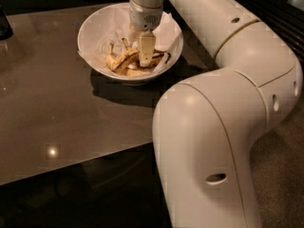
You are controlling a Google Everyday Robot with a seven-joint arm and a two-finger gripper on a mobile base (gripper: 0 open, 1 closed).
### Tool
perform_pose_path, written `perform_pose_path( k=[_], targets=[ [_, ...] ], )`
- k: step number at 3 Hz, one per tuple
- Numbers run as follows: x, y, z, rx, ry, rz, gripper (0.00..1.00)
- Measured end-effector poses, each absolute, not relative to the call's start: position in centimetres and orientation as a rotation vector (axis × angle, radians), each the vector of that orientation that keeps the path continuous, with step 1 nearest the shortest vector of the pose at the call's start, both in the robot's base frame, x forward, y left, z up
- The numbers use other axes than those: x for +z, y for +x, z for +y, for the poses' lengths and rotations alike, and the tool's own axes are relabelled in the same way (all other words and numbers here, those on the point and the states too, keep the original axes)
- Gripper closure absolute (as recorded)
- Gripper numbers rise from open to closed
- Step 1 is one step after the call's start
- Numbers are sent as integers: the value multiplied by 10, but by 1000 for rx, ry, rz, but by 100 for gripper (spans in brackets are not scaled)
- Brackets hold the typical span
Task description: Pick banana from white bowl
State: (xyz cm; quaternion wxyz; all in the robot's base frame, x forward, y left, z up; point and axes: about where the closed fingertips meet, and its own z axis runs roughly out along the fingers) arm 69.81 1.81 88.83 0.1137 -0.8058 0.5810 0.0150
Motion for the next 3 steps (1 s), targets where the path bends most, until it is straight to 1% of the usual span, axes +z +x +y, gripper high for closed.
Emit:
perform_pose_path(
  k=[1, 2, 3],
  targets=[
    [883, 700, 19, 58, -2366, 1709, 43],
    [883, 700, 19, 58, -2366, 1709, 64],
    [885, 701, 12, 27, -2371, 1712, 87]
  ],
)
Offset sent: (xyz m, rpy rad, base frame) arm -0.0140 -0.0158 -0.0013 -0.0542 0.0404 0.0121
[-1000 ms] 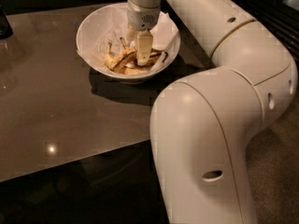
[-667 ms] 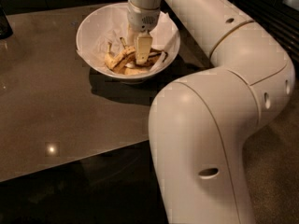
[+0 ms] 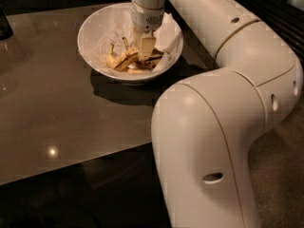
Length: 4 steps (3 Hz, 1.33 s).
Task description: Pick banana from white bowl
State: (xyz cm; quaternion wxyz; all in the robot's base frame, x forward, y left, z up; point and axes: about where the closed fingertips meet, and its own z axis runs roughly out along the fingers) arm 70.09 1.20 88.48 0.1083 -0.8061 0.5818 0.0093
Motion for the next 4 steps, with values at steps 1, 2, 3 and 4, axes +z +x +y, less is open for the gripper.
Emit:
perform_pose_path(
  k=[1, 2, 3, 4],
  targets=[
    [885, 701, 12, 27, -2371, 1712, 100],
    [901, 699, 9, -16, -2308, 1709, 100],
    [923, 688, 2, -52, -2234, 1706, 100],
    [947, 667, -2, -94, -2192, 1664, 100]
  ],
)
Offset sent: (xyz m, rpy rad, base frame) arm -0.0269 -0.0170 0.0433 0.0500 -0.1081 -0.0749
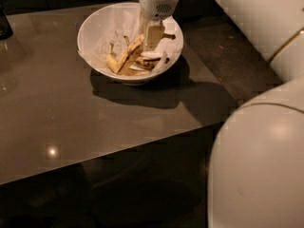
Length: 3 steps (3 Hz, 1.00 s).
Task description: Pick banana from white bowl
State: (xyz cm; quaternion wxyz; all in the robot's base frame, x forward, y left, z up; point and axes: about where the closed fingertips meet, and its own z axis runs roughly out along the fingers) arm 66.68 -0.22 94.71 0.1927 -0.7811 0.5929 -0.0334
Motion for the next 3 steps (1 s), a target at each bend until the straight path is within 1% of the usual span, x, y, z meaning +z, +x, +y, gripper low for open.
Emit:
perform_pose_path(
  k=[2, 3],
  targets=[
    [959, 660, 2, -119, -2198, 1621, 100],
    [979, 634, 6, -64, -2203, 1508, 100]
  ],
)
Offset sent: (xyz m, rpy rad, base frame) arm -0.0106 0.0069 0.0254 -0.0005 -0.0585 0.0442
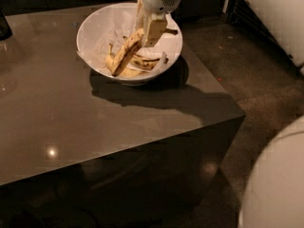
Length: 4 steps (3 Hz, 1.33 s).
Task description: Pick banana from white bowl
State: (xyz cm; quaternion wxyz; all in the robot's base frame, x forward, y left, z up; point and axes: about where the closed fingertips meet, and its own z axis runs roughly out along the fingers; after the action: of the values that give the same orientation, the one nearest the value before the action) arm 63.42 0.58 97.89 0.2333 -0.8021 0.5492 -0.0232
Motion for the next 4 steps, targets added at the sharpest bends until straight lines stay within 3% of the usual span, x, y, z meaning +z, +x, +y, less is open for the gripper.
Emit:
perform_pose_path(
  k=[2, 4],
  targets=[
    [996, 584, 2, 93, -2164, 1370, 100],
    [996, 567, 4, 125, -2158, 1378, 100]
  ],
)
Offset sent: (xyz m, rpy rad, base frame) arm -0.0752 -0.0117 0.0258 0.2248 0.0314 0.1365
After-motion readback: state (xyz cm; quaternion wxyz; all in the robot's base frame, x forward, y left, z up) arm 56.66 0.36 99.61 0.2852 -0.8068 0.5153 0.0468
